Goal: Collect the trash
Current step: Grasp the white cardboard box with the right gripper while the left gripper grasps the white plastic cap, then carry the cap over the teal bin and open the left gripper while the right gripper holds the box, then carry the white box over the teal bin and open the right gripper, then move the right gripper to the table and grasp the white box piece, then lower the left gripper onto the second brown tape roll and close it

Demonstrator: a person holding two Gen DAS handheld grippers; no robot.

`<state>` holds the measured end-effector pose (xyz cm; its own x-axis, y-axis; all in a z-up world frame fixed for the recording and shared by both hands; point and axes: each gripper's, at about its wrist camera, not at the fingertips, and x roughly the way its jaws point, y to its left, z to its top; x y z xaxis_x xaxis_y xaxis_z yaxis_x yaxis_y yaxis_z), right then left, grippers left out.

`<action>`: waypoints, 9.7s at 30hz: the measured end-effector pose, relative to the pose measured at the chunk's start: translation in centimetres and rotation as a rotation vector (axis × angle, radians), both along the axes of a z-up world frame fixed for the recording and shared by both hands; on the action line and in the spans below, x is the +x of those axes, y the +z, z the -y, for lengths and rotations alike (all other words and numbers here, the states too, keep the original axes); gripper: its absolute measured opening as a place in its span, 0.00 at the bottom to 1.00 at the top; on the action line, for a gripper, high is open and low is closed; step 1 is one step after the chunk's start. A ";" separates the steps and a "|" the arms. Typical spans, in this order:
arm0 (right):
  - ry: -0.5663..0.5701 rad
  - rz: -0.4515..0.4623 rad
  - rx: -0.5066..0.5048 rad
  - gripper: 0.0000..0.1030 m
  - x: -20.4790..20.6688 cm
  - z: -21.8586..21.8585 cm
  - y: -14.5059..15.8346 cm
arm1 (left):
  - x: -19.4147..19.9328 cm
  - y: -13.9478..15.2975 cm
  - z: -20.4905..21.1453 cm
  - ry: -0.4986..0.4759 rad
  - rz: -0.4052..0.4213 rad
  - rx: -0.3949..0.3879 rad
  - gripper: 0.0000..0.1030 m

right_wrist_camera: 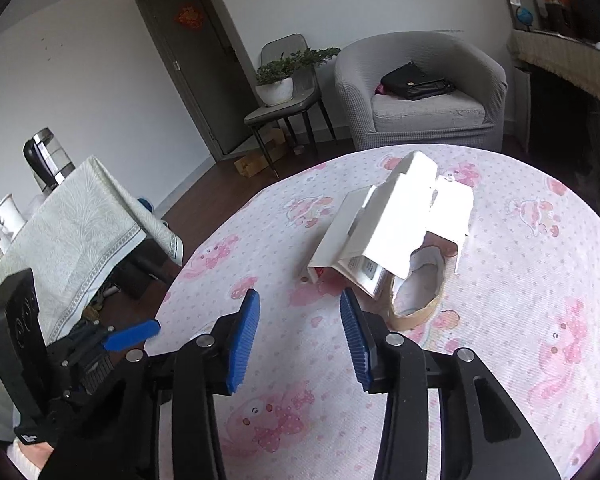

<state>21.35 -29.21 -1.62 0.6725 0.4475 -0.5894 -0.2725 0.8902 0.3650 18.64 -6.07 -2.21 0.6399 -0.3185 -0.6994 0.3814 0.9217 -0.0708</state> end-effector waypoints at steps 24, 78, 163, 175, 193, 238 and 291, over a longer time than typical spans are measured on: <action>-0.137 -0.031 0.109 0.10 3.9 1.5 -1.2 | 2.4 -0.9 1.6 -0.010 -0.024 0.001 0.38; 0.236 0.018 0.159 0.05 -1.2 -13.6 1.5 | -3.6 -3.3 -16.0 0.292 -0.160 -0.015 0.31; 0.570 -0.365 -0.162 0.18 -2.6 -30.0 -10.9 | -7.0 3.8 -26.3 0.468 0.093 -0.095 0.62; 0.443 -0.114 -0.032 0.52 -3.0 -22.5 -2.3 | -6.3 6.7 -20.9 0.401 0.192 -0.139 0.65; 0.225 -0.013 -0.054 0.52 -0.7 -10.0 -0.1 | -2.7 7.0 -10.8 0.274 0.187 -0.158 0.69; -0.072 0.066 -0.355 0.17 8.9 5.6 0.2 | 6.2 0.6 11.8 -0.193 -0.065 -0.048 0.71; -0.074 0.020 0.062 0.05 4.3 11.9 2.1 | 5.7 0.4 12.1 -0.077 -0.083 -0.049 0.32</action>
<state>25.65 -41.15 0.47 0.7167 0.4309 -0.5483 -0.2144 0.8843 0.4148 24.37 -18.14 -1.86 0.5528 -0.3992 -0.7315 0.4417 0.8847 -0.1490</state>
